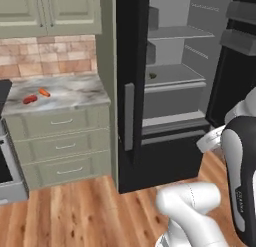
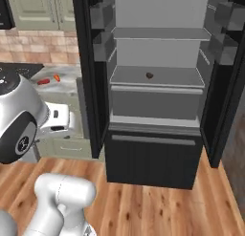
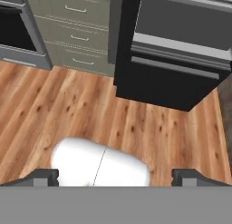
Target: Open the fridge, remove the kiwi, carrot, and steak, and place them on any counter.
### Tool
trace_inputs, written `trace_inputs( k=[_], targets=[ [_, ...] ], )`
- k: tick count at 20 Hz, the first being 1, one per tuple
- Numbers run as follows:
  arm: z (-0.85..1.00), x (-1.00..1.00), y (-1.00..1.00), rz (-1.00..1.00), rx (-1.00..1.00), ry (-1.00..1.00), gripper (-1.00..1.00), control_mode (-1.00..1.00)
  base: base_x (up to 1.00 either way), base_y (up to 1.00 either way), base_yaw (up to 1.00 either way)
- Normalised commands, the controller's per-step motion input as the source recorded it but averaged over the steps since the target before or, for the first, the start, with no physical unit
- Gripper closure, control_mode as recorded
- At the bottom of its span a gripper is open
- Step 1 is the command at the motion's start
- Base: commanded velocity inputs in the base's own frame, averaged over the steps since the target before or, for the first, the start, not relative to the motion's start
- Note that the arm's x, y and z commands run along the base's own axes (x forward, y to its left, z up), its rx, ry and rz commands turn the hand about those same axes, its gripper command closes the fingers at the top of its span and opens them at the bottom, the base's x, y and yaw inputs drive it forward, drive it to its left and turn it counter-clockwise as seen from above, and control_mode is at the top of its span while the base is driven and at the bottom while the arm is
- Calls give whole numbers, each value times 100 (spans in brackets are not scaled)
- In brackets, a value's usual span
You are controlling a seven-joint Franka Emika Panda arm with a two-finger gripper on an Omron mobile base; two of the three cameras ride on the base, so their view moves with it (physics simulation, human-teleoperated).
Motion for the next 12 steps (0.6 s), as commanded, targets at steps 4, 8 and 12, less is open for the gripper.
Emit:
trace_inputs(
  k=[4,8,12],
  targets=[
    [0,0,0,0,0,0,-100,100,68,-87,5],
    [0,0,0,0,0,0,-100,100,67,-57,3],
    [0,0,0,0,0,0,-100,100,89,-12,0]
  ],
)
